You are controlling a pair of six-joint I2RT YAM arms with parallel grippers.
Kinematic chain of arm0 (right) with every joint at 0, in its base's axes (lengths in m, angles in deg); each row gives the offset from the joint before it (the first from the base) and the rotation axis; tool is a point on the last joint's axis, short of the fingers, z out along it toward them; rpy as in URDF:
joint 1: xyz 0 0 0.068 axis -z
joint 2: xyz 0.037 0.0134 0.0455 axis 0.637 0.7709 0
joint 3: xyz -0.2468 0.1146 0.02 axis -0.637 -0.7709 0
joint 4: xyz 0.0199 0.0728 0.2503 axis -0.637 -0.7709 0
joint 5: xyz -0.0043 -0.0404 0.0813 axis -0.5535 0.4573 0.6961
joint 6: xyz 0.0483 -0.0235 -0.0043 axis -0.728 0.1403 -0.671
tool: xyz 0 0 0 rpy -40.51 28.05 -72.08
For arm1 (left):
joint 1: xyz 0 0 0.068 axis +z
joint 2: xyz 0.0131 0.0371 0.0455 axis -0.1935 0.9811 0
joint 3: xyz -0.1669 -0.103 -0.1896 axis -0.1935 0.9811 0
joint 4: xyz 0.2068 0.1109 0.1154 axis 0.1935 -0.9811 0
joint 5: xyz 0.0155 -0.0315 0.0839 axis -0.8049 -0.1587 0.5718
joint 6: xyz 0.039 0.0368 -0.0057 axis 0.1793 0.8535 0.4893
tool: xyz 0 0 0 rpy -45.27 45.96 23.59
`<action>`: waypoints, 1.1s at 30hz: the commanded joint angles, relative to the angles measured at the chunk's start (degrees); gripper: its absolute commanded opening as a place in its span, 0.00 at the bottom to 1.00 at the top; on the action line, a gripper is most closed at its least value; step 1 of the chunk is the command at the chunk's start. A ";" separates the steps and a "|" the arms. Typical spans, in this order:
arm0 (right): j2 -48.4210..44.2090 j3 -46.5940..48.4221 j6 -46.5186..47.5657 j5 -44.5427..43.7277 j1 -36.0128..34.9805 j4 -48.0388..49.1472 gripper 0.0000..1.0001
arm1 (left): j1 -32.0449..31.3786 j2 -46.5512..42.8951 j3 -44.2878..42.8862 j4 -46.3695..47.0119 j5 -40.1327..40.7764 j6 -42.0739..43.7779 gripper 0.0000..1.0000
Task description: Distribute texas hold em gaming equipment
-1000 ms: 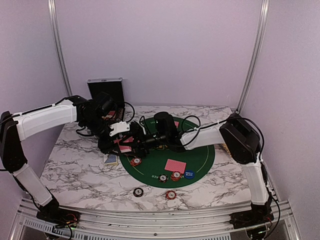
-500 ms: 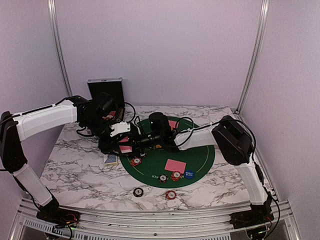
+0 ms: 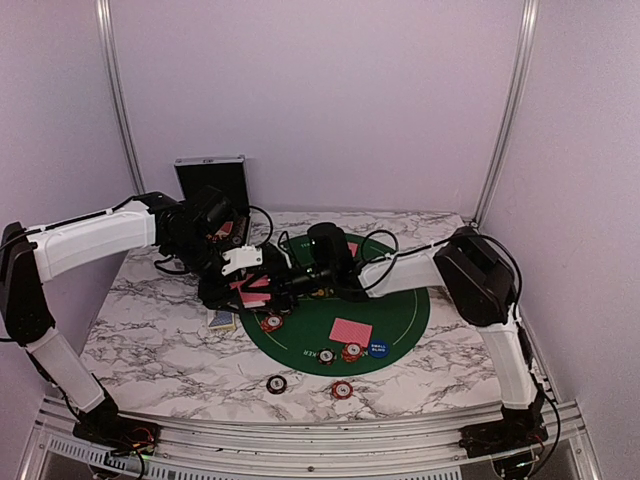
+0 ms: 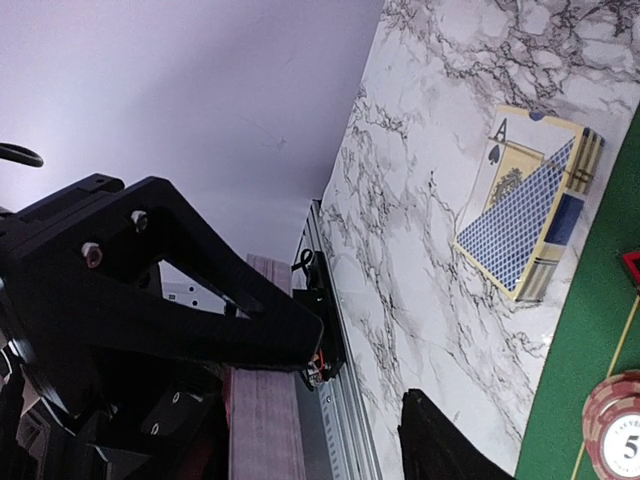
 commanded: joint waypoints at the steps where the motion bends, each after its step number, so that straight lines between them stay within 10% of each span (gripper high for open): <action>1: -2.55 -2.78 4.22 -0.89 1.90 -6.05 0.53 | 0.15 -0.74 -1.08 0.15 -1.03 -0.22 0.00; 33: -14.60 -10.28 5.04 -0.84 3.56 -8.80 0.24 | 0.40 -1.17 -0.09 0.28 -0.77 -0.02 0.00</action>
